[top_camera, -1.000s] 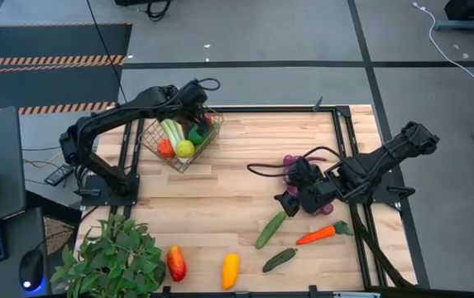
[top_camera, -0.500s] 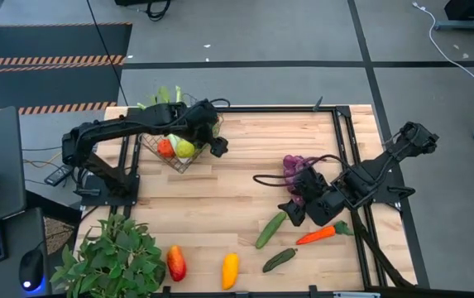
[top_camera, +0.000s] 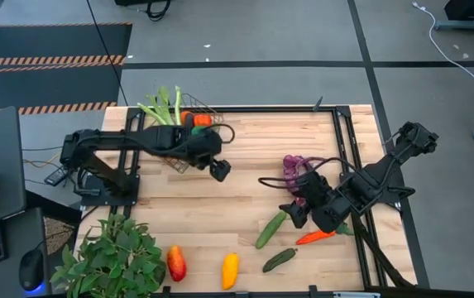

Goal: Build produce basket
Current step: Put the cucumber into the wire basket

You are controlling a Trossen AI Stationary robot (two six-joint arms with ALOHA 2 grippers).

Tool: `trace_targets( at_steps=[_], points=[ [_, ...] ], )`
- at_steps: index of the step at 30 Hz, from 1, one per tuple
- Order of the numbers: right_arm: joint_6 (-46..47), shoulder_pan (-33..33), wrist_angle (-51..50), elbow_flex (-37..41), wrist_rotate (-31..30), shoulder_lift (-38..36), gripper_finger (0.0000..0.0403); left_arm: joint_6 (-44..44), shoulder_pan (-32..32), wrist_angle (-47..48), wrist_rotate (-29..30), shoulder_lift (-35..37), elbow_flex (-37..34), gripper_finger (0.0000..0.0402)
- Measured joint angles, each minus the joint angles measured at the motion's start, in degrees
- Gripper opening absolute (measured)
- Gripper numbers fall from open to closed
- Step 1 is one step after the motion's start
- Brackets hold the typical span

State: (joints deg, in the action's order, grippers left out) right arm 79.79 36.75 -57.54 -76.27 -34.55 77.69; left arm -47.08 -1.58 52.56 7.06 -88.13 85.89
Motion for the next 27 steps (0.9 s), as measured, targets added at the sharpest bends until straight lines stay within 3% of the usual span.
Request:
trace_targets(
  at_steps=[4,8,16,20,27],
  points=[
    [3.25,0.37,0.02,0.0,-0.21,0.0,0.0348,-4.5,2.35,-0.03,6.69,0.0,0.0,0.0396],
    [6.53,2.18,0.02,0.0,-0.11,0.0,0.0348,-10.46,3.58,-0.04,9.19,0.0,0.0,0.0396],
    [7.88,5.43,-1.11,0.0,0.1,0.0,0.0348,-12.97,7.13,-7.75,4.95,-1.55,0.0,0.0396],
    [13.75,7.05,-2.24,0.0,1.92,0.0,0.0348,-16.29,10.32,-12.83,4.78,-5.33,0.0,0.0396],
    [21.03,10.9,-4.91,-0.02,-3.71,0.42,0.0348,-23.96,14.31,-25.25,2.96,-14.09,0.0,0.0396]
  ],
)
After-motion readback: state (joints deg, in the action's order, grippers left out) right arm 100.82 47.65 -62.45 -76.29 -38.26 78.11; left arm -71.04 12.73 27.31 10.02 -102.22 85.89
